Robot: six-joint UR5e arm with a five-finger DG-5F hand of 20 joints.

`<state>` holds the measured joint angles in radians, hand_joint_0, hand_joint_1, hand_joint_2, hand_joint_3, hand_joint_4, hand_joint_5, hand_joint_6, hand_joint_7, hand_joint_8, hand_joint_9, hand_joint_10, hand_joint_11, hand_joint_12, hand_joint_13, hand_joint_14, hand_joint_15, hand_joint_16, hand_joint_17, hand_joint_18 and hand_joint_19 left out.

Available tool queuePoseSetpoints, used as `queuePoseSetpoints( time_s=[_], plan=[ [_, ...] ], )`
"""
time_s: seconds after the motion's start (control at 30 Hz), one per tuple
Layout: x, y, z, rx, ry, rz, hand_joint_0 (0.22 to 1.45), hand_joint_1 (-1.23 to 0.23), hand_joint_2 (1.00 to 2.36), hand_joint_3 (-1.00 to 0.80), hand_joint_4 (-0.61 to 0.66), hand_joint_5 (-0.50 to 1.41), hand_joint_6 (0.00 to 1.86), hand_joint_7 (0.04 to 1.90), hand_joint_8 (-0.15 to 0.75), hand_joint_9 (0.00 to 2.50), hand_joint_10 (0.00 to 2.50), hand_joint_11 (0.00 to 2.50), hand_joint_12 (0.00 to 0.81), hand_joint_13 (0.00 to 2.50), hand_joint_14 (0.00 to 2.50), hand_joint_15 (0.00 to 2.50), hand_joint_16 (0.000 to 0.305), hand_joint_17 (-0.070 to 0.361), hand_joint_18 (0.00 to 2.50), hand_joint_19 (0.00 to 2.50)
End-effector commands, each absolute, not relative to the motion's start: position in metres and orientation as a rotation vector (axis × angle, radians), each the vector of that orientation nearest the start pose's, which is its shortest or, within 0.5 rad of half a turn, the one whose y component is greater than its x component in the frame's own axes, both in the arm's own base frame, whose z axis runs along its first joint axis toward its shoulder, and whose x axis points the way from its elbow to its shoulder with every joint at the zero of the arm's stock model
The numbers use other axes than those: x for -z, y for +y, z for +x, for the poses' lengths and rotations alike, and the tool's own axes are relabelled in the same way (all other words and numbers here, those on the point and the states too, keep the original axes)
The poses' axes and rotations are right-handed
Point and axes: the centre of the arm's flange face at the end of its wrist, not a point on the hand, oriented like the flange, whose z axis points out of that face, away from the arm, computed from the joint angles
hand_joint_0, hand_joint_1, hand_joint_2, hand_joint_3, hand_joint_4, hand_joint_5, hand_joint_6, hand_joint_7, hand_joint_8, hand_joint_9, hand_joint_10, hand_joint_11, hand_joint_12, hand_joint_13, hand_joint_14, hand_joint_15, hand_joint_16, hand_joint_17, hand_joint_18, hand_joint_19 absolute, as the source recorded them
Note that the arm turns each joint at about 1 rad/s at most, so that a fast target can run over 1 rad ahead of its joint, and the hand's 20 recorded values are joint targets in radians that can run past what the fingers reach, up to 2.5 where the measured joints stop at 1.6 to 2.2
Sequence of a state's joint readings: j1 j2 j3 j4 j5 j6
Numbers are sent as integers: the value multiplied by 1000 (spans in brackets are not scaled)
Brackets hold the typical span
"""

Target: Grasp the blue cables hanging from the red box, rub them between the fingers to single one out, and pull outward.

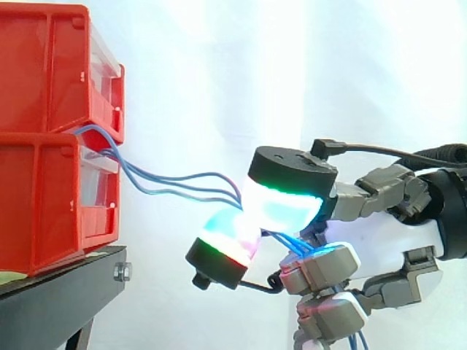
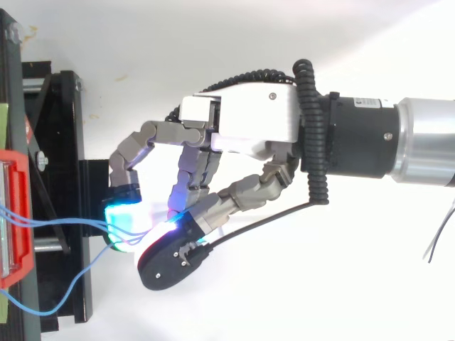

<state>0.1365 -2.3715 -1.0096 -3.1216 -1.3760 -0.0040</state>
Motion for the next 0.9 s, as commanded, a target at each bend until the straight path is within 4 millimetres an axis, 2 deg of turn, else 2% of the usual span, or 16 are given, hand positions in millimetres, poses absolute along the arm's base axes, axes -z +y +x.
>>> queuePoseSetpoints(
  time_s=[0.0,0.27,0.4,0.47,0.57,0.73,0.87],
  plan=[
    [-247,-48,773,-1027,1340,1363,537,-742,1000,-500,-8,-144,898,951,242,1376,16,1387,352,1283,30,970,52,118,903,671],
    [-247,-48,773,-1027,1340,1363,492,-574,1000,-500,19,-146,883,939,271,1397,16,1382,375,1307,27,968,58,130,929,674],
    [-248,-48,773,-1028,1339,1362,495,-554,1000,-500,22,-147,881,940,261,1395,16,1379,369,1306,28,974,58,130,927,682],
    [-247,-48,774,-1028,1339,1362,533,-551,1000,-500,14,-149,879,953,252,1385,19,1397,353,1294,28,977,55,124,902,700],
    [-247,-48,774,-1028,1339,1362,595,-623,1007,-409,4,-149,881,989,229,1375,18,1409,341,1279,29,993,53,118,881,708],
    [-247,-48,774,-1028,1339,1362,617,-753,1014,-295,6,-154,893,968,229,1343,17,1411,344,1269,29,989,54,121,887,694],
    [-247,-48,774,-1029,1340,1361,695,-849,1012,-330,-46,-160,901,1006,224,1319,17,1398,336,1240,30,981,52,116,874,668]
  ],
)
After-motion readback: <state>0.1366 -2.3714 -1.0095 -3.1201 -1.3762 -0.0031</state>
